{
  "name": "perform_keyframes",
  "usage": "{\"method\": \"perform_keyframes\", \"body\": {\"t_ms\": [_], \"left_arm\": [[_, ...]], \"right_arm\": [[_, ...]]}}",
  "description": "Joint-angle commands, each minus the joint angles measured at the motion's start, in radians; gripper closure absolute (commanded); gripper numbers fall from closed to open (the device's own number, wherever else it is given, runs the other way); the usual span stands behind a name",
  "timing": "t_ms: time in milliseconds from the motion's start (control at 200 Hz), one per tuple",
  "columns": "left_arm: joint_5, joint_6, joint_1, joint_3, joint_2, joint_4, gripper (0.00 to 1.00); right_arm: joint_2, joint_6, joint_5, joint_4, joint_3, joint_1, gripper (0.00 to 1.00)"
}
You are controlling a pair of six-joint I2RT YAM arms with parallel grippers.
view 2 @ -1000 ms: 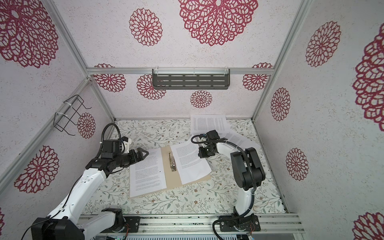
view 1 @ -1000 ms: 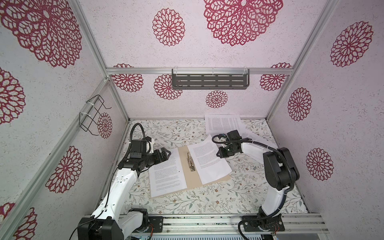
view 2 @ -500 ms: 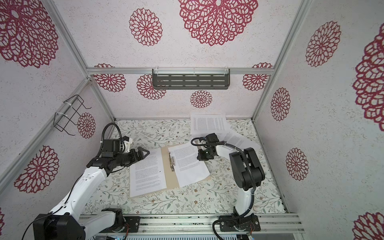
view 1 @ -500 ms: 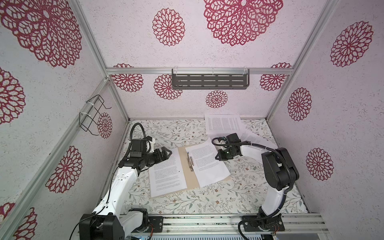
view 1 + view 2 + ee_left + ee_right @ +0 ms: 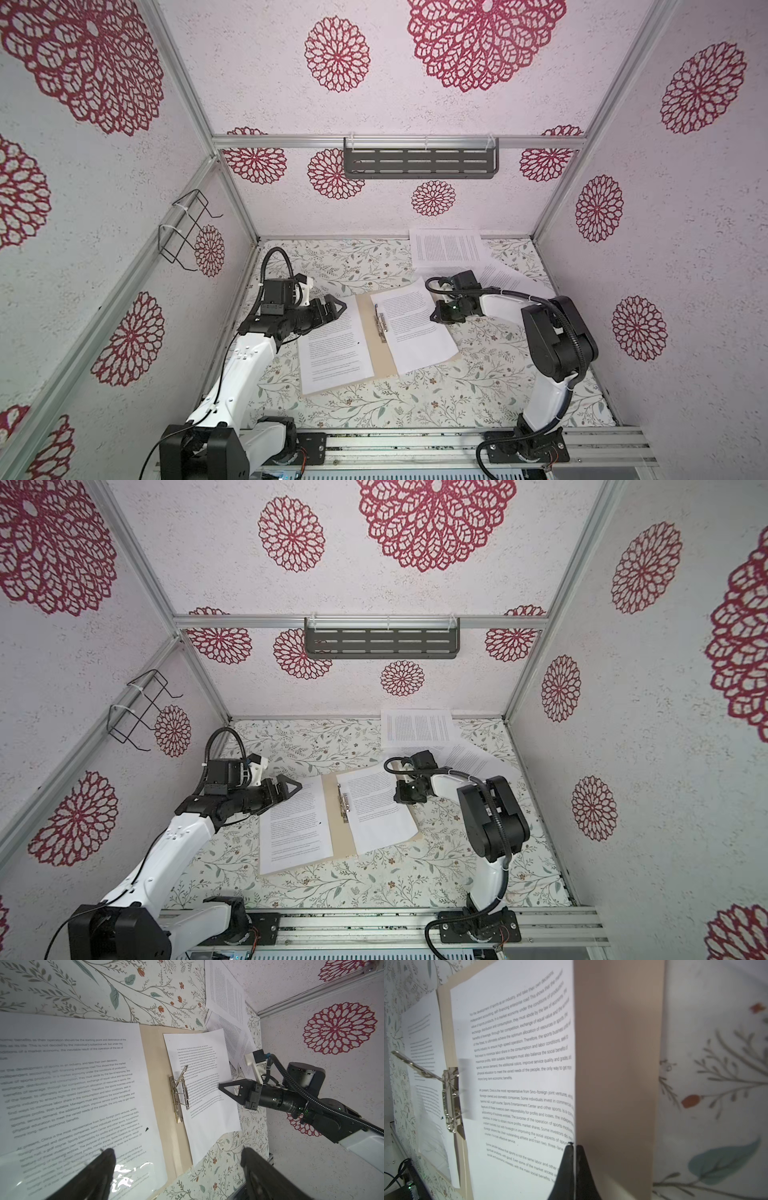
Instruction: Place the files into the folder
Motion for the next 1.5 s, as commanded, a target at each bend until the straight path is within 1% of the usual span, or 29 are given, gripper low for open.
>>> {"method": "perform_keyframes", "body": {"t_ms": [0,150,720,1251,1306,1411,1496], "left_arm": [[0.045,0.005,0.005,-0.01,0.004,0.034,0.03],[0.07,0.002,0.001,-0.013,0.007,0.044,0.03],[0.074,0.001,-0.001,-0.015,0.011,0.047,0.03],[0.074,0.001,-0.002,-0.018,0.004,0.045,0.03],[0.072,0.001,-0.002,-0.016,0.004,0.045,0.03],[0.074,0.0,-0.002,-0.016,0.004,0.045,0.03],[0.074,0.001,-0.002,-0.016,0.003,0.044,0.03]], "right_arm": [[-0.051,0.037,0.025,0.018,-0.003,0.005,1.0],[-0.055,0.041,0.042,0.02,-0.007,0.002,1.0],[-0.036,0.048,0.0,0.04,-0.007,0.018,1.0],[-0.038,0.041,0.003,0.038,-0.006,0.026,1.0],[-0.042,0.039,0.005,0.036,-0.009,0.026,0.96],[-0.056,0.039,0.02,0.036,-0.015,0.026,0.82],[-0.064,0.036,0.034,0.033,-0.017,0.026,0.74]]}}
